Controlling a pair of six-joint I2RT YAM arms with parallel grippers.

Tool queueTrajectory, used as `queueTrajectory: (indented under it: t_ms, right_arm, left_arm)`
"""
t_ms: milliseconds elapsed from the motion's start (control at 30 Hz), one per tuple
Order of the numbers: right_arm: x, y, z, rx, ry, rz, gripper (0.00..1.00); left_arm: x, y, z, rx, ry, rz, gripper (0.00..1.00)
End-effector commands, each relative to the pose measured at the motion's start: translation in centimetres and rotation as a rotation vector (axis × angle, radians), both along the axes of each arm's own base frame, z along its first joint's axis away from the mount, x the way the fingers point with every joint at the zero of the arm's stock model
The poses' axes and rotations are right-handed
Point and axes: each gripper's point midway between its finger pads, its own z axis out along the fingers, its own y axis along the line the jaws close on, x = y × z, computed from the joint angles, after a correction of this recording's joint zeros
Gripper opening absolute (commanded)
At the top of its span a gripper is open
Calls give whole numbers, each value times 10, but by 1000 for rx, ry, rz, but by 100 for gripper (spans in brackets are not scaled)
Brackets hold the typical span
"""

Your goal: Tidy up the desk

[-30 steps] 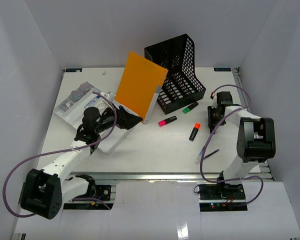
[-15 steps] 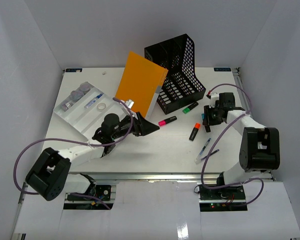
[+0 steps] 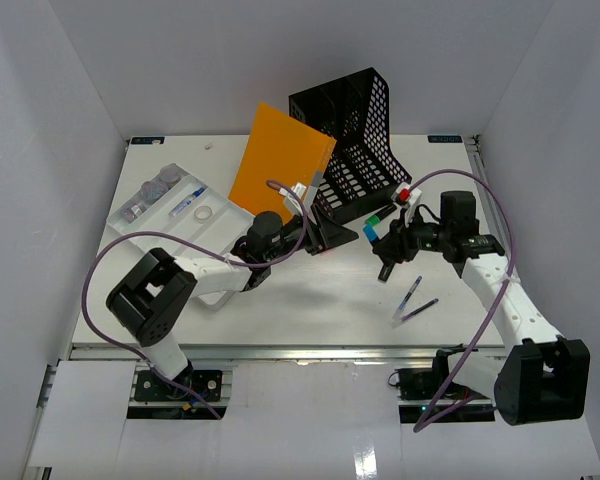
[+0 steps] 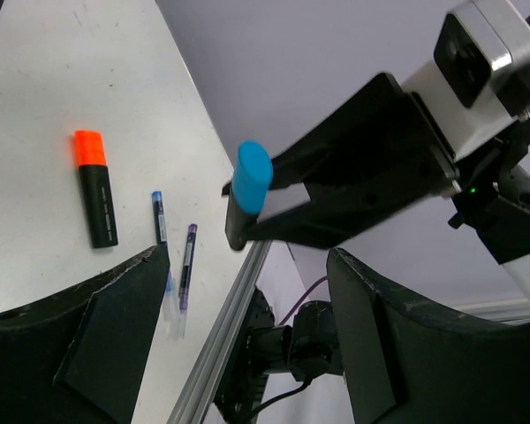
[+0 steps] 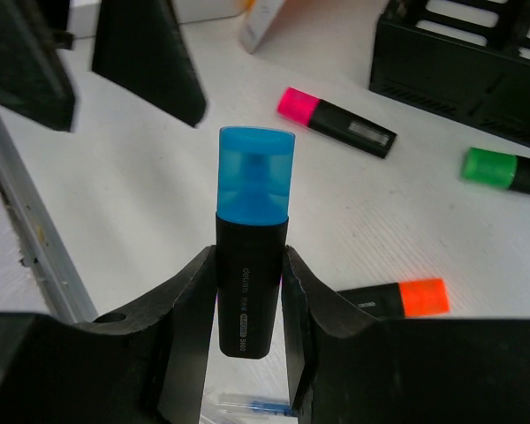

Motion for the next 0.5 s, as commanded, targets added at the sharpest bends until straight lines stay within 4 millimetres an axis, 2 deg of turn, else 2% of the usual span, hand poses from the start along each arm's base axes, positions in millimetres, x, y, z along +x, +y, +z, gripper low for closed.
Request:
queueTrajectory:
  t_ms: [0, 200, 467]
  right_arm:
    - [-14, 18, 17, 59, -47, 94, 8]
    - [-14, 28, 24, 66, -54, 123, 8]
    - [-16, 44, 26, 54, -70, 139, 8]
  left_arm:
    - [7, -11, 30, -66, -47, 4, 81]
    - [9, -17, 19, -47, -26, -4, 78]
    - [8, -23, 5, -26, -12, -24, 64]
